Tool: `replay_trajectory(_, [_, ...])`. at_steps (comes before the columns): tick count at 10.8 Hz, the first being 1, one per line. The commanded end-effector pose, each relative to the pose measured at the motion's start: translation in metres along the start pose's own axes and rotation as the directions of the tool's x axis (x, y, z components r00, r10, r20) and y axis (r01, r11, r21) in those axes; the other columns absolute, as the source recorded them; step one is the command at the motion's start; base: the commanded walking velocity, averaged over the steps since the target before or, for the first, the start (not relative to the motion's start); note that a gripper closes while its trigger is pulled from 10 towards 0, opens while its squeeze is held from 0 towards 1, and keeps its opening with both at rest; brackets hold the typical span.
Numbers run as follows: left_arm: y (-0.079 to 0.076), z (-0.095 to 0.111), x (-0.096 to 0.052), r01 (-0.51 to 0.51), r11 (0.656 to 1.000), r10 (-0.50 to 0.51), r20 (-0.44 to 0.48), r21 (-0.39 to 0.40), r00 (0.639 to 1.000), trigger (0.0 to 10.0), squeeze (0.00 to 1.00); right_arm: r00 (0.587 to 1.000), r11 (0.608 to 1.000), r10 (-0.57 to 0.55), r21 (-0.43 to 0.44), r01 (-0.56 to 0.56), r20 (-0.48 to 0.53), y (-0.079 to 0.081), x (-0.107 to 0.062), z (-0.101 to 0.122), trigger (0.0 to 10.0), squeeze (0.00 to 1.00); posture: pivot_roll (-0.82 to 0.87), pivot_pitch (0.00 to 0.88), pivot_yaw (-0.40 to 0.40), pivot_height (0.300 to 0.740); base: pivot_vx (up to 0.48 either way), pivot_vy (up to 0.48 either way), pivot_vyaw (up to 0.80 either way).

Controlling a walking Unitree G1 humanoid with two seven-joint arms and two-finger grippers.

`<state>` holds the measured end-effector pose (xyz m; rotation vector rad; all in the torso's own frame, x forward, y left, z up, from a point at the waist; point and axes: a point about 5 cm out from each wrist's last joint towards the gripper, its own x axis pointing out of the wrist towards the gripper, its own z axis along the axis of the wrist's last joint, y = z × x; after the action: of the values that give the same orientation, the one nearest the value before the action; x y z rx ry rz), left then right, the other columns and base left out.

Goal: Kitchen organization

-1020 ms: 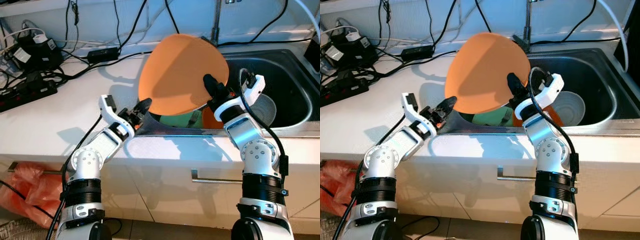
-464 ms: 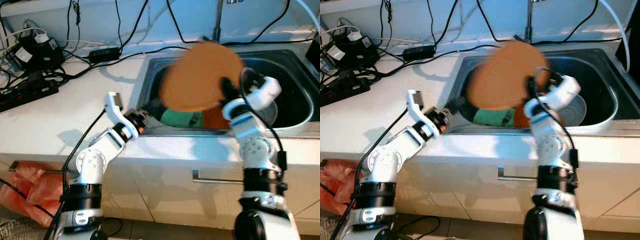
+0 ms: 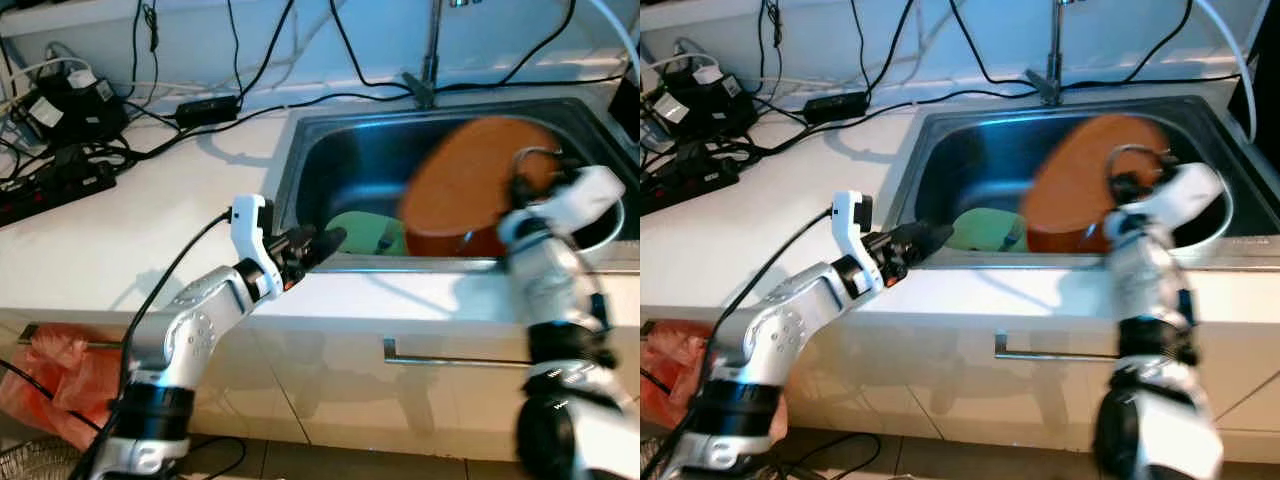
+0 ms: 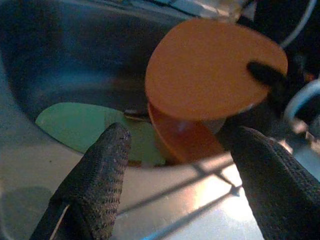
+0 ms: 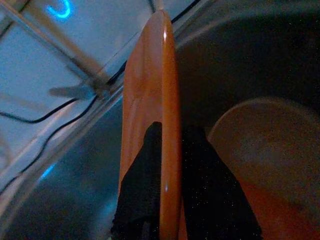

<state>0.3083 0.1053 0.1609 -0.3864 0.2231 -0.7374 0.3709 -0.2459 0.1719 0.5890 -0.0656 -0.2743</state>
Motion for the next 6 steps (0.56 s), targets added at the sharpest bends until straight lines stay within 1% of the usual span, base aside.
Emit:
replay_trajectory(1, [-0.005, 0.001, -0.002, 0.02, 0.997, -0.018, -0.025, 0.078, 1.0, 10.0, 1.0, 0.999, 0.999, 0.036, -0.031, -0.035, 0.038, 0.008, 0.006, 0.01, 10.0, 0.0, 0.14, 0.043, 0.159, 0.74, 0.0, 0.0, 0.0])
replay_trajectory(2, [-0.008, -0.002, -0.005, 0.025, 0.993, -0.019, -0.048, 0.114, 0.999, 10.0, 1.0, 1.0, 0.999, 0.014, -0.052, -0.012, 0.023, -0.004, 0.009, 0.011, 10.0, 0.37, 0.15, 0.045, 0.158, 0.74, 0.0, 0.0, 0.0])
replay_trajectory(3, [-0.008, -0.003, -0.005, 0.024, 0.991, -0.018, -0.05, 0.13, 0.999, 10.0, 1.0, 1.0, 0.998, 0.011, -0.066, -0.01, 0.016, -0.007, 0.01, 0.01, 10.0, 0.99, 0.14, 0.048, 0.159, 0.74, 0.0, 0.0, 0.0])
replay_trajectory(6, [-0.012, -0.007, -0.004, 0.039, 0.986, -0.027, -0.071, 0.164, 0.997, 10.0, 1.0, 0.999, 0.999, 0.003, -0.051, -0.005, -0.041, -0.013, 0.009, -0.008, 10.0, 1.0, 0.15, 0.053, 0.158, 0.74, 0.0, 0.0, 0.0])
